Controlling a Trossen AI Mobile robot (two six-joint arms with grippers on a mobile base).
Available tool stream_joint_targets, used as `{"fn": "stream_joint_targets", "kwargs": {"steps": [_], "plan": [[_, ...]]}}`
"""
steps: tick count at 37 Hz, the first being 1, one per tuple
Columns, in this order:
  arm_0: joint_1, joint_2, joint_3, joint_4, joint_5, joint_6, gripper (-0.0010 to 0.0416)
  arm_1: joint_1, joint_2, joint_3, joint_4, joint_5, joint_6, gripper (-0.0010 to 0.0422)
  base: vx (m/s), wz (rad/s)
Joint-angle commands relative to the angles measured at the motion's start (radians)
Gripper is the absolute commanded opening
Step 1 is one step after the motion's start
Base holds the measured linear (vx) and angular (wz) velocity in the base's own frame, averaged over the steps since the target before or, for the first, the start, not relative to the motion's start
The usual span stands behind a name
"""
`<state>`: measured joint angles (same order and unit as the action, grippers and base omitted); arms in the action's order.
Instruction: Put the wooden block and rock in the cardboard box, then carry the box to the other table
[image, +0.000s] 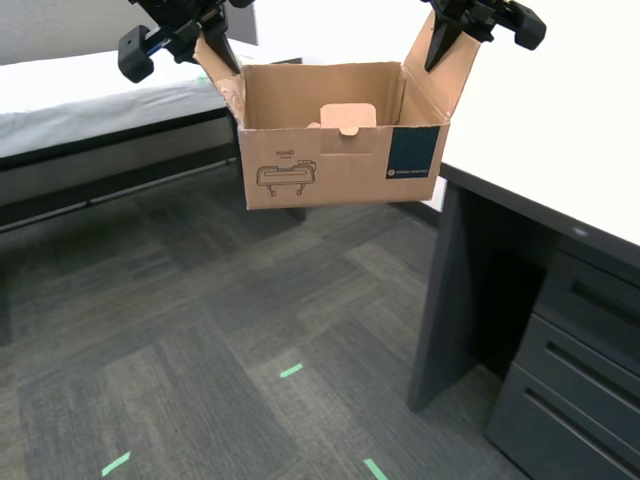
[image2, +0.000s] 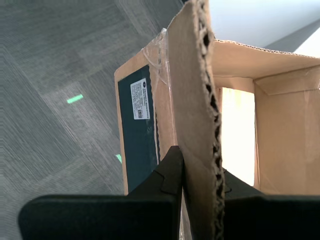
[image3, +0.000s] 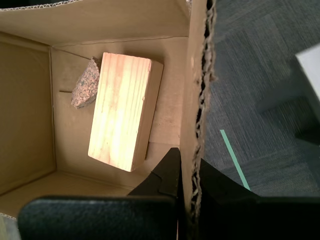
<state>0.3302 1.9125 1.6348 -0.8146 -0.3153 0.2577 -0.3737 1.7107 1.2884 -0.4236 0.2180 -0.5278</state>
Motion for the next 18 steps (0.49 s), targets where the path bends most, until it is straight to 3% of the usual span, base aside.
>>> {"fn": "stream_joint_targets", "kwargs": {"steps": [1, 13, 18], "plan": [[0.000, -0.001, 0.002, 0.003, -0.003, 0.000, -0.0001, -0.002, -0.002, 0.002, 0.006, 0.003, 0.008, -0.0001, 0.096, 0.073], [0.000, -0.001, 0.002, -0.001, -0.003, -0.002, -0.0001, -0.002, -0.002, 0.002, 0.006, 0.003, 0.003, -0.0001, 0.100, 0.040], [0.000, -0.001, 0.002, -0.002, -0.003, -0.009, -0.0001, -0.002, -0.002, 0.002, 0.004, 0.003, -0.034, -0.0001, 0.097, -0.002]]}}
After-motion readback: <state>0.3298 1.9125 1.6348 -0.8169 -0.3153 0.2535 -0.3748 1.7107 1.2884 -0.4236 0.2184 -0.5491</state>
